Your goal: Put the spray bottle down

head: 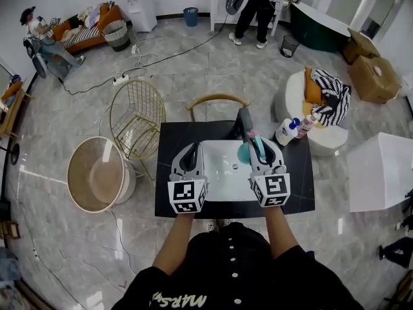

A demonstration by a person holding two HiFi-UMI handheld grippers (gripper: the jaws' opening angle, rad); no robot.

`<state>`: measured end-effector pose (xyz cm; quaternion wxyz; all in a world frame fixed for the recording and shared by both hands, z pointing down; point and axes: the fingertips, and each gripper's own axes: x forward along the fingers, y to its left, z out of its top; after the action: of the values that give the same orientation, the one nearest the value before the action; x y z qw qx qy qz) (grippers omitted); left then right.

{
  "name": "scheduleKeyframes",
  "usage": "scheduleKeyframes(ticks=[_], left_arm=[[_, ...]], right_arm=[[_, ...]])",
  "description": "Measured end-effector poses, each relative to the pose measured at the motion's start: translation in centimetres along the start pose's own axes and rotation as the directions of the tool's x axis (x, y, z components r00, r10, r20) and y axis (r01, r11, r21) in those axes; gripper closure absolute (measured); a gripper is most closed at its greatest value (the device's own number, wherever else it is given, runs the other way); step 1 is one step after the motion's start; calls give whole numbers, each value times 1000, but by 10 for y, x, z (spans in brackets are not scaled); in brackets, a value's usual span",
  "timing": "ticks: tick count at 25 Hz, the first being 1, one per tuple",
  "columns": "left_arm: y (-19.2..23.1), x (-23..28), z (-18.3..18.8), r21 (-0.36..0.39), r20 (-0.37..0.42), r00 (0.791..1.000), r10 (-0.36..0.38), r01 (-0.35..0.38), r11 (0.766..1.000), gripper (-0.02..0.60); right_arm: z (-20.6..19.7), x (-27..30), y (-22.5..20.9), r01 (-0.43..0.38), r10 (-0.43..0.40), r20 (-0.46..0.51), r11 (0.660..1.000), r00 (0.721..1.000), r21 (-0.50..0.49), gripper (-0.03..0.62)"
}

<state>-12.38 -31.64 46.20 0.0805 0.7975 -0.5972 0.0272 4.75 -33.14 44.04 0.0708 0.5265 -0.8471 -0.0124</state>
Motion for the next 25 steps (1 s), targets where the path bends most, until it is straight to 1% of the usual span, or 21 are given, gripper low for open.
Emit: scheduleKeyframes(ticks=[5, 9, 12, 20, 25], left_arm=[[3, 8, 0, -4, 2, 1000, 21, -21, 1000, 554], [10, 6, -15, -14, -29, 998, 60, -60, 998, 554], [16, 6, -25, -21, -49, 995, 86, -87, 996, 554], [18, 9, -46, -32, -90, 989, 115, -118, 992, 554], [32, 16, -62, -37, -122, 982, 146, -152, 988, 554]], right_arm=[[-6, 29, 9, -73, 73, -1, 997, 997, -8, 525], [-21, 56, 25, -149, 149, -23, 989, 989, -11, 525], [-31, 79, 35, -190, 190, -37, 982, 981, -12, 525], [-65, 140, 53, -272, 271, -83, 962, 959, -9, 525], [-88, 176, 63, -292, 290, -100, 956, 952, -4, 525]])
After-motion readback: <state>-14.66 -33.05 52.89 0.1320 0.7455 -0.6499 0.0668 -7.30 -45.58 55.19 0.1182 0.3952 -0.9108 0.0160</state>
